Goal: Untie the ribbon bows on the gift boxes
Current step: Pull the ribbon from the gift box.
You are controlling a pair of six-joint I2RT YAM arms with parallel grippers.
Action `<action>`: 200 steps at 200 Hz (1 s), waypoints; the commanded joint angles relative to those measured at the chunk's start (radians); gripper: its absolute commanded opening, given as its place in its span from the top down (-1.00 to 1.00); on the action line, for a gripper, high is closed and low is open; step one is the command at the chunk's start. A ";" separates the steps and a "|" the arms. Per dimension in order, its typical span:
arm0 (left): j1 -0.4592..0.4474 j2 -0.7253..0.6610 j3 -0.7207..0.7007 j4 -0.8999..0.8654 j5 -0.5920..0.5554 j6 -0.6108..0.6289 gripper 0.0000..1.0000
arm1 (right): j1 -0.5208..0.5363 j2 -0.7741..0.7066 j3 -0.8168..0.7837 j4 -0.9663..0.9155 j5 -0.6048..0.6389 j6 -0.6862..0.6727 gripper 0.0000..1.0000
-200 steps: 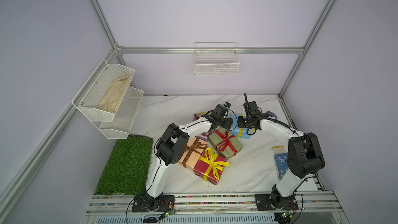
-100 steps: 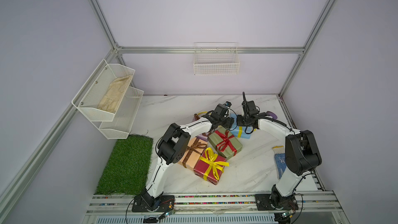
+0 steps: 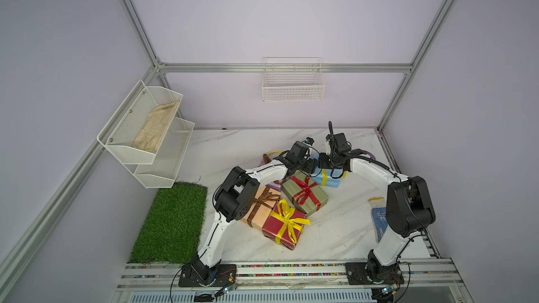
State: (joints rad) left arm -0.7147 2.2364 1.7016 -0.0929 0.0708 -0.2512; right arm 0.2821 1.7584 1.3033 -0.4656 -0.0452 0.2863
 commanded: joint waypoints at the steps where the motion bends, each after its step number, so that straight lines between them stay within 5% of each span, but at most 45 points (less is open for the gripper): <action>1: -0.005 0.005 -0.046 -0.011 -0.016 0.004 -0.41 | 0.006 -0.038 0.067 -0.035 -0.046 0.020 1.00; 200: -0.034 0.009 -0.058 -0.046 -0.095 0.014 -0.38 | -0.016 -0.039 0.638 -0.209 0.019 -0.104 1.00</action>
State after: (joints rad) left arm -0.7364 2.2364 1.6752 -0.0345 -0.0078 -0.2714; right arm 0.2703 1.7393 1.8347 -0.7151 -0.0395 0.2123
